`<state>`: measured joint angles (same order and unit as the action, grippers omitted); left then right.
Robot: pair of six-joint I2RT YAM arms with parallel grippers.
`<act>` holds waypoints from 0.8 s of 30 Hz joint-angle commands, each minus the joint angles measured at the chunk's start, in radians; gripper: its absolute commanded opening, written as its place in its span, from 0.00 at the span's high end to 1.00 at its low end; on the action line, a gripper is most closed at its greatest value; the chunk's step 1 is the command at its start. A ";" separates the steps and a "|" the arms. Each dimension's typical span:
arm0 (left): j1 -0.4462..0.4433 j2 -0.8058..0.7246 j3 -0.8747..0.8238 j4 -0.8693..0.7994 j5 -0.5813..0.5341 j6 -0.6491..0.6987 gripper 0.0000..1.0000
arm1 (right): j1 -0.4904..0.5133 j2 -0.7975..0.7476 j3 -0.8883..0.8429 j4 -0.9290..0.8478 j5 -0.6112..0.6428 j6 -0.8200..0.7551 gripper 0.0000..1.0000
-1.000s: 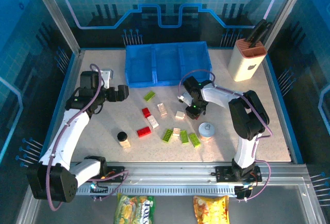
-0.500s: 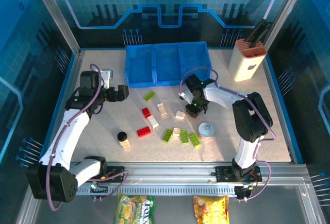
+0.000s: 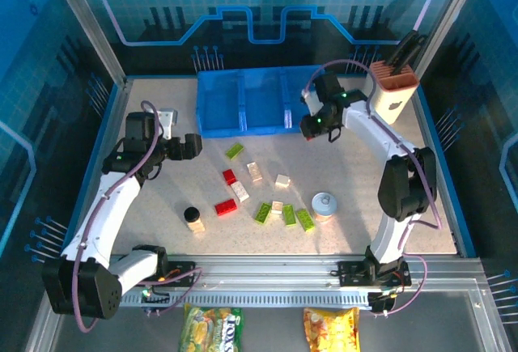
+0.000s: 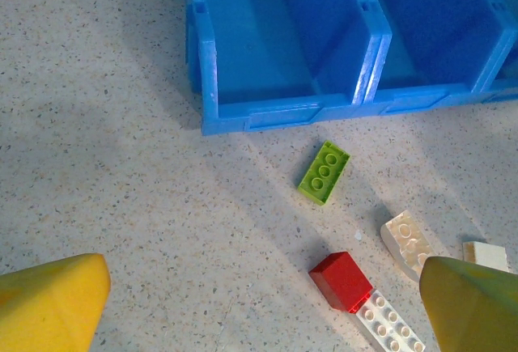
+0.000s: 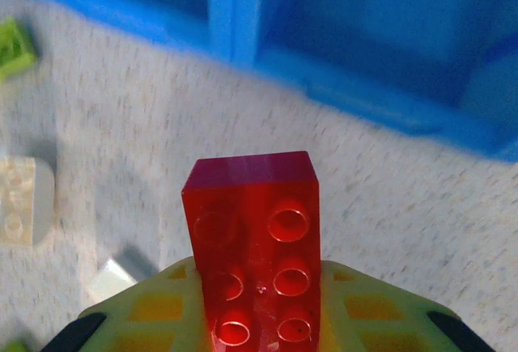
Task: Sort the legos into containers by color
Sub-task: Move the container to the top-center of the table.
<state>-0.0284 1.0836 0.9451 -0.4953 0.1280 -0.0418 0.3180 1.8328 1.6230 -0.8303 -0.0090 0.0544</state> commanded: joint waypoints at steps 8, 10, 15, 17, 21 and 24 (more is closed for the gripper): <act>0.005 -0.033 -0.011 0.006 0.000 0.022 0.01 | -0.033 0.281 0.319 -0.064 0.036 0.117 0.82; 0.005 -0.032 -0.011 0.006 0.001 0.023 0.01 | -0.040 0.329 0.368 -0.062 0.050 0.127 0.82; 0.005 -0.030 -0.014 0.008 0.000 0.022 0.01 | -0.057 0.432 0.472 -0.071 0.047 0.133 0.83; 0.005 -0.027 -0.014 0.006 0.002 0.022 0.01 | -0.060 0.468 0.509 -0.083 0.047 0.127 0.83; 0.006 -0.026 -0.013 0.004 0.002 0.023 0.01 | -0.067 0.531 0.565 -0.113 0.041 0.112 0.83; 0.005 -0.024 -0.017 0.006 0.002 0.021 0.01 | -0.074 0.549 0.574 -0.133 0.034 0.100 0.83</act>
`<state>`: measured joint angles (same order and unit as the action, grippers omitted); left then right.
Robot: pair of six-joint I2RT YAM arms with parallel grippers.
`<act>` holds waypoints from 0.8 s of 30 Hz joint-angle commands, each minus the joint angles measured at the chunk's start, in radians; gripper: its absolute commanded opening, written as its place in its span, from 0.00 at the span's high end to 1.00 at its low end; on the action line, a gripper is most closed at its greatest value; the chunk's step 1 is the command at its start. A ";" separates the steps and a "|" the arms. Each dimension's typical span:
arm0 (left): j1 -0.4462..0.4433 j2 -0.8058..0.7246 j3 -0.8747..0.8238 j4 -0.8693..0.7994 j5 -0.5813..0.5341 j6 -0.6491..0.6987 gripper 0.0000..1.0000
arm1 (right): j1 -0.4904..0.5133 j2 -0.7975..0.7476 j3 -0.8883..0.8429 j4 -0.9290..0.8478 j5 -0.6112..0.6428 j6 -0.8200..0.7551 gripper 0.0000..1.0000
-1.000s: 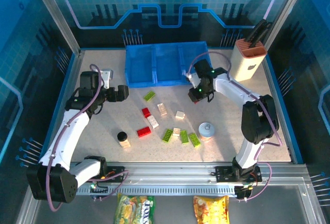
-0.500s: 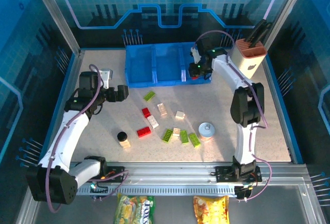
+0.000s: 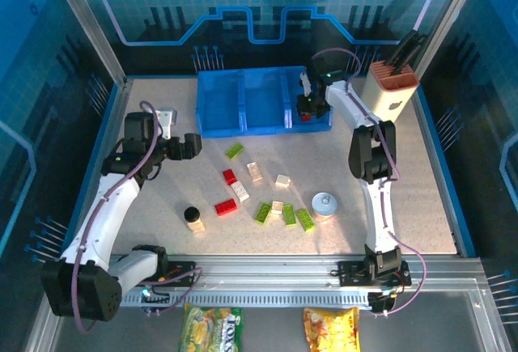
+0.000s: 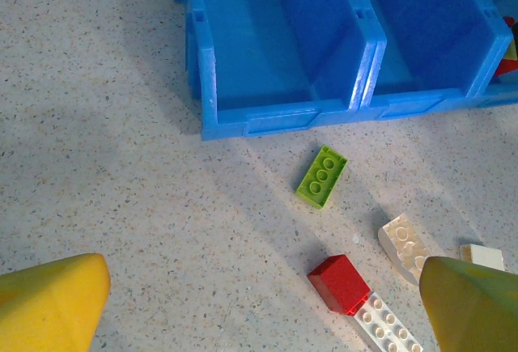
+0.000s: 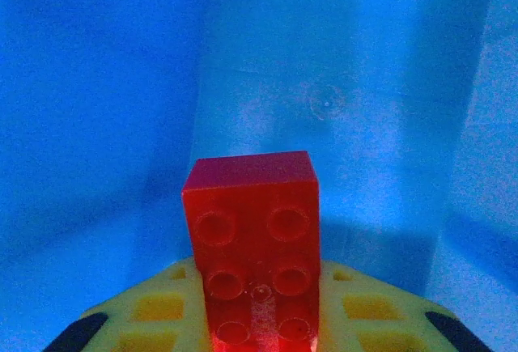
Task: Sort the legos into containers by color
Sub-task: Move the container to the top-center of the table.
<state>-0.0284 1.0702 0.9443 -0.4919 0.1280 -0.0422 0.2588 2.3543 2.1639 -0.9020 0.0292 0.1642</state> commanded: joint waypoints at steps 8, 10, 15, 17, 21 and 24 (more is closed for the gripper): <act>0.005 -0.009 -0.015 0.001 0.005 0.021 0.01 | -0.031 -0.002 -0.037 -0.084 -0.010 -0.065 0.83; 0.005 -0.006 -0.015 0.001 0.010 0.019 0.01 | -0.038 -0.023 -0.081 -0.073 -0.012 -0.075 0.83; 0.004 -0.008 -0.017 -0.001 0.013 0.019 0.01 | -0.053 -0.090 -0.172 -0.061 -0.007 -0.105 0.83; 0.004 -0.009 -0.016 0.000 0.012 0.018 0.01 | -0.058 -0.108 -0.206 -0.056 -0.002 -0.118 0.83; 0.004 -0.007 -0.017 -0.002 0.012 0.020 0.01 | -0.066 -0.141 -0.271 -0.038 0.007 -0.130 0.82; 0.004 -0.008 -0.018 -0.002 0.012 0.018 0.01 | -0.078 -0.164 -0.311 -0.021 0.012 -0.142 0.82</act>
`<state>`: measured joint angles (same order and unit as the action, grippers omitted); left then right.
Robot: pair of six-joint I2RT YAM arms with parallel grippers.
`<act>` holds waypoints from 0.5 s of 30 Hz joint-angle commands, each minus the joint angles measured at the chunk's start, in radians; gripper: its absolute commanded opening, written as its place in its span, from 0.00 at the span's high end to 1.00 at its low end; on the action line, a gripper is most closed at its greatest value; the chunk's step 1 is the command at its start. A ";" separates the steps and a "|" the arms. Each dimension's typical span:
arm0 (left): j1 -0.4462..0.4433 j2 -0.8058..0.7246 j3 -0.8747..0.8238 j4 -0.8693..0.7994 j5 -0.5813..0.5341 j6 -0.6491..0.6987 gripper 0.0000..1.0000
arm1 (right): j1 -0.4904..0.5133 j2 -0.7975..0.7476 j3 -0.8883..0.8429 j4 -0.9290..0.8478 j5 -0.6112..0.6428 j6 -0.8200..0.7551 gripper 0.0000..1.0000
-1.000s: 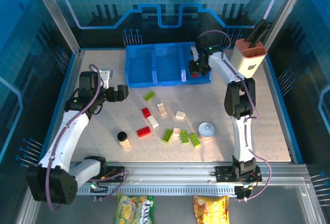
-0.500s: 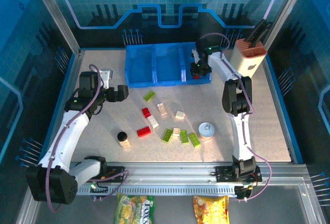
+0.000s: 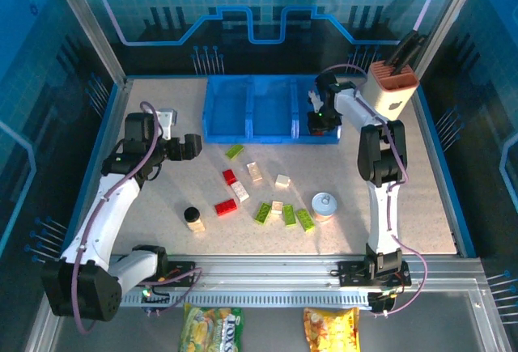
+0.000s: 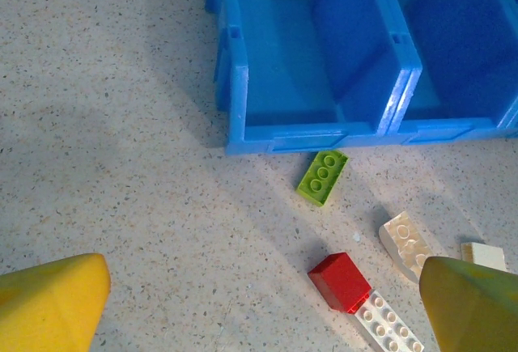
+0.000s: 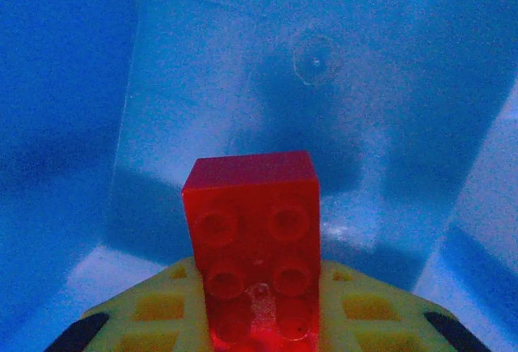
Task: Sort the legos into containers by color
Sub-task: Move the container to the top-center of the table, then place the lego in the container.
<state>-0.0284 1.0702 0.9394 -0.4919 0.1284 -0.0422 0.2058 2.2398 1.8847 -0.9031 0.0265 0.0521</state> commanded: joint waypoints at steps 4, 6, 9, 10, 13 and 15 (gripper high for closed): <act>0.004 -0.006 -0.014 -0.002 0.011 0.018 0.01 | -0.049 -0.044 -0.022 -0.026 0.051 -0.043 0.82; 0.004 -0.004 -0.013 -0.004 0.013 0.019 0.01 | -0.065 -0.033 0.002 -0.029 0.027 -0.018 0.82; 0.005 -0.003 -0.014 -0.002 0.013 0.019 0.01 | -0.059 -0.008 0.043 -0.017 0.019 0.034 0.82; 0.004 -0.001 -0.013 -0.002 0.013 0.021 0.01 | -0.053 0.008 0.067 -0.022 0.029 0.053 0.81; 0.004 0.004 -0.011 -0.005 0.011 0.022 0.01 | -0.036 0.055 0.138 -0.039 0.043 0.091 0.81; 0.004 0.003 -0.011 -0.005 0.010 0.023 0.01 | -0.027 0.081 0.184 -0.054 0.051 0.106 0.81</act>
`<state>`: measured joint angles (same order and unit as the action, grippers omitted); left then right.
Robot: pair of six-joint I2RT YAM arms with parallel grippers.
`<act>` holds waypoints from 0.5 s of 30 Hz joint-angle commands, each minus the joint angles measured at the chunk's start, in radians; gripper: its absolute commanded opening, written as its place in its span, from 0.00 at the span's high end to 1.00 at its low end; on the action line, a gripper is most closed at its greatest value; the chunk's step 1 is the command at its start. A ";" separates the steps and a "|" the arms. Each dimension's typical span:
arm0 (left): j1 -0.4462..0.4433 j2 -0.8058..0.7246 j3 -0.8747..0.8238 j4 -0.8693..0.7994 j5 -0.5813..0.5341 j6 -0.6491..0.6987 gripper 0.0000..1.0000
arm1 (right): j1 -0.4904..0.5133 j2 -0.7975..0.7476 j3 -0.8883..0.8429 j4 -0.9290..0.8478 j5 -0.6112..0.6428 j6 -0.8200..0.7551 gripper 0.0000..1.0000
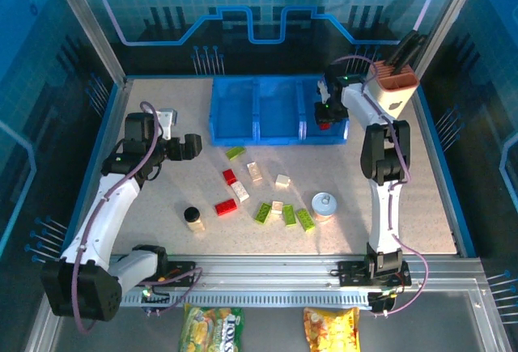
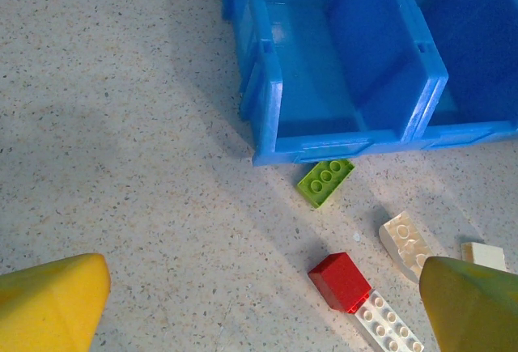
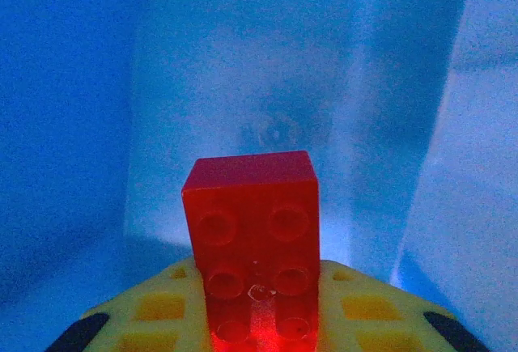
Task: Sort the legos into containers by color
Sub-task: Place the lego in the container.
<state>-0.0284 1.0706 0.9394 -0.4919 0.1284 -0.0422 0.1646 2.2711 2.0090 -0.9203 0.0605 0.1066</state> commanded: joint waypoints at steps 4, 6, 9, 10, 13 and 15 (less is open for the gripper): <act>0.004 0.002 -0.011 -0.006 0.009 0.024 0.01 | 0.032 0.133 0.164 -0.075 0.043 0.071 0.80; 0.005 0.003 -0.011 -0.005 0.008 0.025 0.01 | 0.036 0.160 0.203 -0.090 0.058 0.076 0.79; 0.004 0.003 -0.011 -0.005 0.010 0.024 0.01 | 0.040 0.189 0.235 -0.092 0.074 0.089 0.78; 0.004 0.004 -0.011 -0.004 0.011 0.024 0.01 | 0.039 0.199 0.244 -0.094 0.074 0.096 0.77; 0.005 0.004 -0.011 -0.005 0.013 0.024 0.01 | 0.038 0.223 0.260 -0.091 0.068 0.114 0.76; 0.004 0.004 -0.010 -0.005 0.012 0.024 0.01 | 0.040 0.234 0.263 -0.090 0.065 0.123 0.75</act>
<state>-0.0284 1.0718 0.9394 -0.4919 0.1284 -0.0418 0.1963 2.4775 2.2375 -0.9794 0.1207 0.1951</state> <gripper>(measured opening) 0.992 0.270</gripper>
